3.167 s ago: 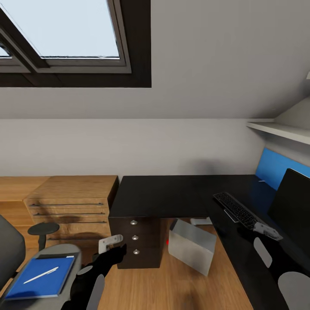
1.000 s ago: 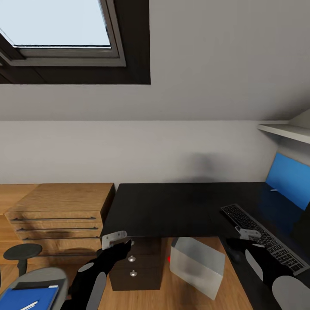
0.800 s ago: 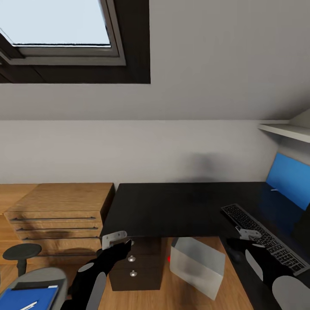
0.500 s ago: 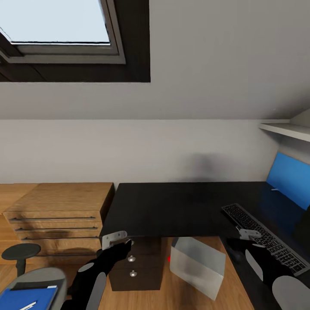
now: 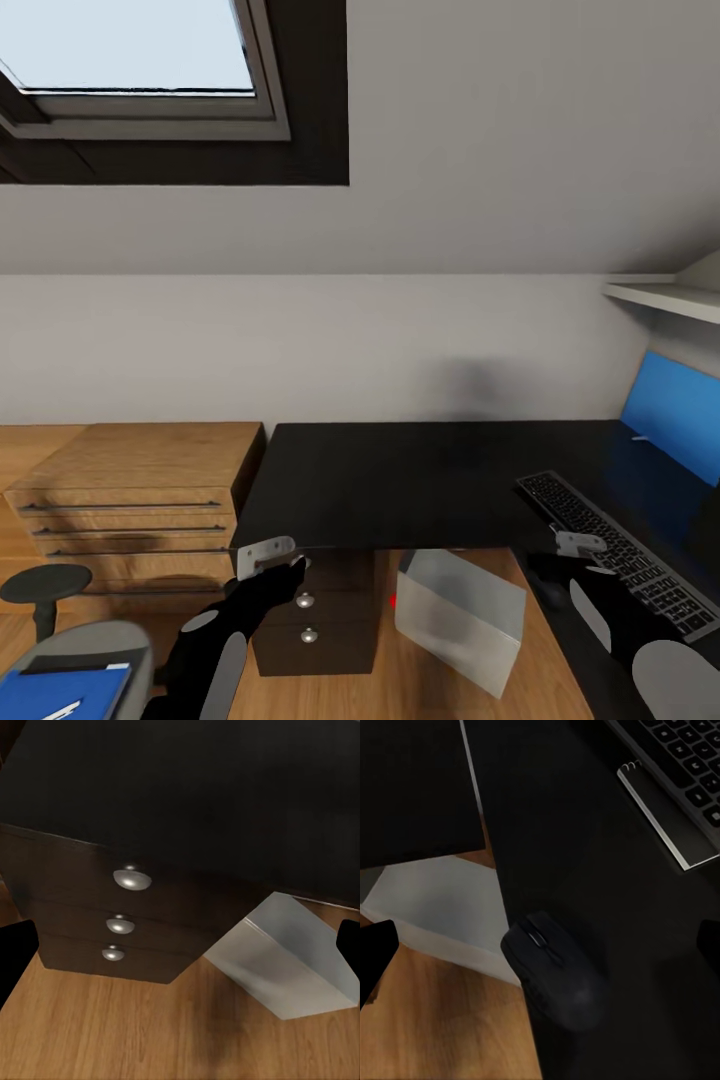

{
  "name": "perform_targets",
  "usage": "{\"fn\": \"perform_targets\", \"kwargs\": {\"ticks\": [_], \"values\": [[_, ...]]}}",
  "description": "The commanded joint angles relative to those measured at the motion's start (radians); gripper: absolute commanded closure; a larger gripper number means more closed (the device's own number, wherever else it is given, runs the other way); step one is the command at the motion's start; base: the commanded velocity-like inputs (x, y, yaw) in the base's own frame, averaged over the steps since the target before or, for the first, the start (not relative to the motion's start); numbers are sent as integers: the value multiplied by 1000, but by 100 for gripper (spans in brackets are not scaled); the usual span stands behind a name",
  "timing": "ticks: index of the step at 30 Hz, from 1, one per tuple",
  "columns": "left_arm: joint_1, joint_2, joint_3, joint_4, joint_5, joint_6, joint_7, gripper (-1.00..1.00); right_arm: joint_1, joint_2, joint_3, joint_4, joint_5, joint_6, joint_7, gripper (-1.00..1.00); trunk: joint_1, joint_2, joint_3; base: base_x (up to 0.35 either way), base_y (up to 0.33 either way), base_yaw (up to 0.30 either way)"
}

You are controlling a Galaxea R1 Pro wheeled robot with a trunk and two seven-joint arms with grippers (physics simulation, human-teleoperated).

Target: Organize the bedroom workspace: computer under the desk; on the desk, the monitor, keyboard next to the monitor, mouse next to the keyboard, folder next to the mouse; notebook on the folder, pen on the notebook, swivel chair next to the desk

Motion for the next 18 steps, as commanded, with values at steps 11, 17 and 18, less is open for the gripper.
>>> {"fn": "perform_targets", "kwargs": {"ticks": [11,17,18], "values": [[0,0,-1,-1,11,4,9,-100,0,-3,2,-3,-9,5,-1,-100,43,-79,-36,0,0,0],[1,0,-1,-1,11,4,9,-100,0,-7,1,-3,-9,5,-1,-100,66,-121,-55,0,0,0],[1,0,-1,-1,11,4,9,-100,0,-10,1,-3,-9,5,-1,-100,69,-128,-58,0,0,0]]}}
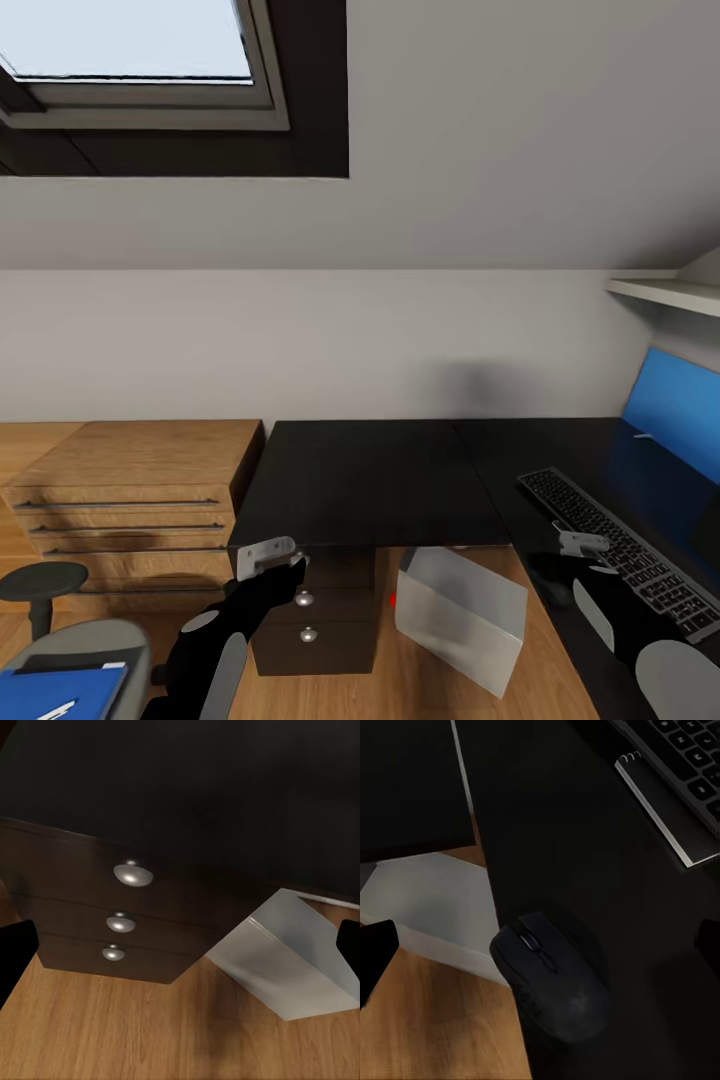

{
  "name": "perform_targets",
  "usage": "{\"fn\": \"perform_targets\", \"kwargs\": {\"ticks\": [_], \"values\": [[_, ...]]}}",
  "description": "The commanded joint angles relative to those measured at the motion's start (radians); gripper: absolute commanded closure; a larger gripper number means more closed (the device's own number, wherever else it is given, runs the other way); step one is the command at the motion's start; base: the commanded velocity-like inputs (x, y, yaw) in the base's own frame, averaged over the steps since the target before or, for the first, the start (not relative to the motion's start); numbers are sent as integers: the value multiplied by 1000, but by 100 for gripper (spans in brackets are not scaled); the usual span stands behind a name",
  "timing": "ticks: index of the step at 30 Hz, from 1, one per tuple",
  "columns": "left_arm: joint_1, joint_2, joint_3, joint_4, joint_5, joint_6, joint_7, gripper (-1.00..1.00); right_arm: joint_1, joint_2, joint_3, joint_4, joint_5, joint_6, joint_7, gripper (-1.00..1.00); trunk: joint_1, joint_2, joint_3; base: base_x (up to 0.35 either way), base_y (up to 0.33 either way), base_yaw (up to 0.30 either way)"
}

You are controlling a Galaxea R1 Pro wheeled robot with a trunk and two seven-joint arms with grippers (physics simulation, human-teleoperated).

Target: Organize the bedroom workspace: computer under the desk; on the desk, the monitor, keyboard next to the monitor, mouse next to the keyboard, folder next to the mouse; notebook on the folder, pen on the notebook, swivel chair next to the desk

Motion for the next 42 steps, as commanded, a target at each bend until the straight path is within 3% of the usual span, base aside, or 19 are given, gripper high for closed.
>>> {"fn": "perform_targets", "kwargs": {"ticks": [1,14,42], "values": [[-1,0,-1,-1,11,4,9,-100,0,-11,2,-2,-10,5,-2,-100,4,-9,-5,0,0,0],[-1,0,-1,-1,11,4,9,-100,-2,-29,-2,4,-11,5,-2,-100,54,-100,-46,0,0,0],[-1,0,-1,-1,11,4,9,-100,-2,-22,7,9,-11,4,0,-100,161,-296,-133,0,0,0]]}}
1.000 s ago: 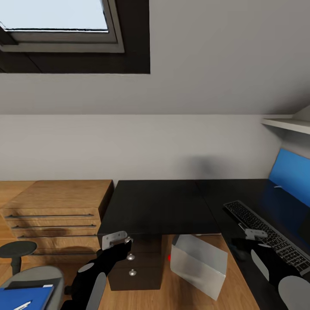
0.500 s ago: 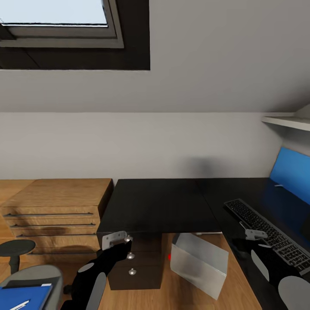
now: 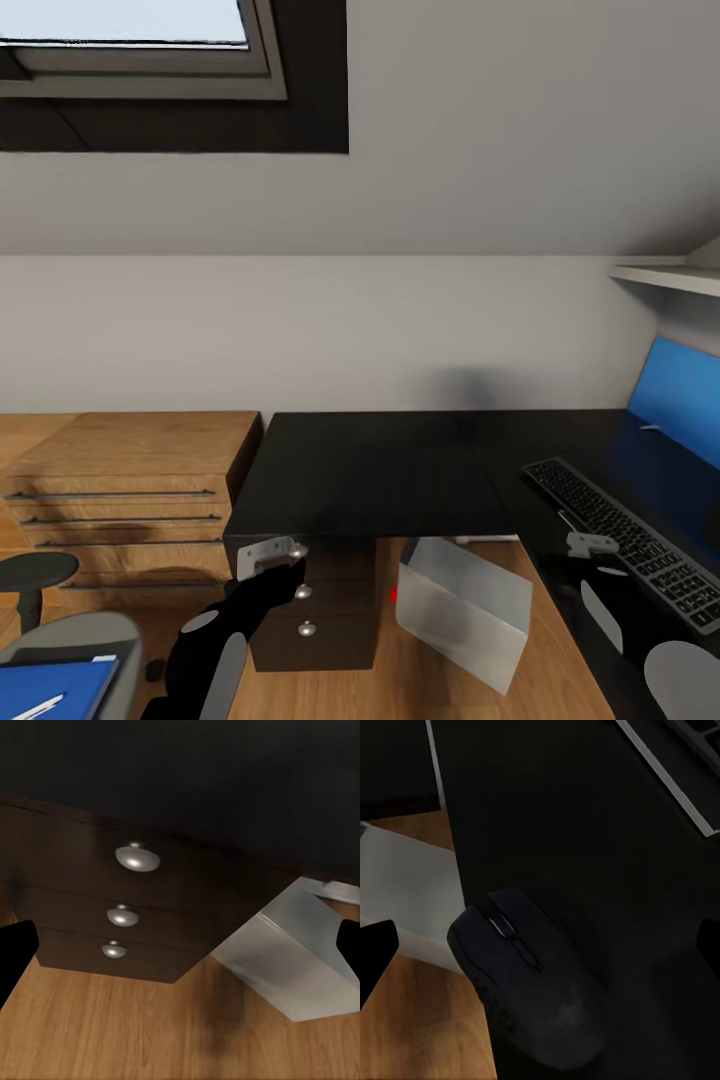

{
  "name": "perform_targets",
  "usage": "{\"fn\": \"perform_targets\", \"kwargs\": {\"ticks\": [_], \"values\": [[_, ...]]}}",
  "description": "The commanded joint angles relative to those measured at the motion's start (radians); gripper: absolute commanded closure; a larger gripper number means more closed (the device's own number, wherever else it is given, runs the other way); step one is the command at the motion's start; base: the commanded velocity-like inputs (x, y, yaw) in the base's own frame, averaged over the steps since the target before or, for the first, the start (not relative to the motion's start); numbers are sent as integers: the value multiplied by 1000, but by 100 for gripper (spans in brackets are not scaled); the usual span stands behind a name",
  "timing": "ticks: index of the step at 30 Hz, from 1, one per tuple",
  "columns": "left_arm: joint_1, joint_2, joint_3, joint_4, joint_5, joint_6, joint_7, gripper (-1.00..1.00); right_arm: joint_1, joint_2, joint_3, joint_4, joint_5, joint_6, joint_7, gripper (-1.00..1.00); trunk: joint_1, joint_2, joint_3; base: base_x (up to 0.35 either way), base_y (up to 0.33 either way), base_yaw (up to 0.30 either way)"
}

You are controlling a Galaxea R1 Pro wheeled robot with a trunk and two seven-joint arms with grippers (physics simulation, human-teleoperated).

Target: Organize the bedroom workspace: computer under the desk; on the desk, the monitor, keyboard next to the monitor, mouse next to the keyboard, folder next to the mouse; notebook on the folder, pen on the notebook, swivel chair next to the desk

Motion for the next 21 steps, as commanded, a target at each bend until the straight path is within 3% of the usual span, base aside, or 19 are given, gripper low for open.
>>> {"fn": "perform_targets", "kwargs": {"ticks": [1,17,21], "values": [[-1,0,-1,-1,11,3,9,-100,0,-1,3,-2,-9,5,-1,-100,4,-8,-5,0,0,0],[-1,0,-1,-1,11,3,9,-100,0,1,3,-2,-8,6,-2,-100,65,-120,-55,0,0,0],[-1,0,-1,-1,11,3,9,-100,0,1,3,-2,-8,6,-2,-100,65,-120,-55,0,0,0]]}}
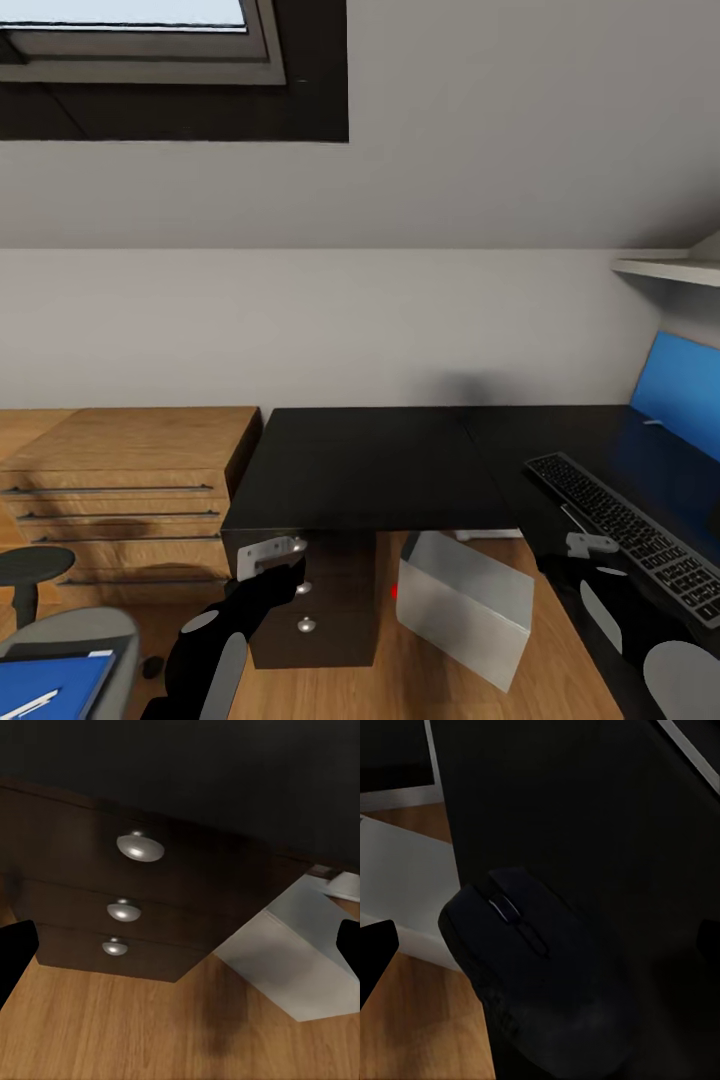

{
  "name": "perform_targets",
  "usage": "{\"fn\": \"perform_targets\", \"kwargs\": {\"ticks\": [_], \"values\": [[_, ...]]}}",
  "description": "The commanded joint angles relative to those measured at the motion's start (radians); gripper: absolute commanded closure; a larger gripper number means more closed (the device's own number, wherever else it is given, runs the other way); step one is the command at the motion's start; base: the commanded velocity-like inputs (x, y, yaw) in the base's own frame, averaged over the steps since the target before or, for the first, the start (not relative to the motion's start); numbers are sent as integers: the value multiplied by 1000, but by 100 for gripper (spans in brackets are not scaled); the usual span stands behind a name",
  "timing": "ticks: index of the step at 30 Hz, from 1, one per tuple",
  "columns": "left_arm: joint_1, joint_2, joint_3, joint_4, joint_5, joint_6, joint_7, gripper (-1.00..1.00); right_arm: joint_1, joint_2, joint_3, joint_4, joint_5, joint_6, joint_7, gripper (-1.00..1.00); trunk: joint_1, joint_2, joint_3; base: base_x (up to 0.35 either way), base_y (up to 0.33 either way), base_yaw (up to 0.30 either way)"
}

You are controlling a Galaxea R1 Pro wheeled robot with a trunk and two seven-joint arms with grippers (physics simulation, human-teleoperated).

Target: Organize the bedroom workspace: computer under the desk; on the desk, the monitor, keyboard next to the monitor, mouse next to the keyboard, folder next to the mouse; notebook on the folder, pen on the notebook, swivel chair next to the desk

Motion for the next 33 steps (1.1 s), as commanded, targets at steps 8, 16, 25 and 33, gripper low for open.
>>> {"fn": "perform_targets", "kwargs": {"ticks": [8,16,25,33], "values": [[-1,0,-1,-1,11,3,9,-100,0,-1,3,-2,-9,5,-2,-100,31,-57,-26,0,0,0],[-1,0,-1,-1,11,3,9,-100,0,-1,3,-2,-9,5,-2,-100,42,-78,-36,0,0,0],[-1,0,-2,-1,11,3,9,-100,0,-1,3,-2,-9,5,-1,-100,54,-99,-45,0,0,0],[-1,0,-2,-1,11,3,9,-100,0,-1,3,-2,-9,5,-1,-100,81,-148,-67,0,0,0]]}}
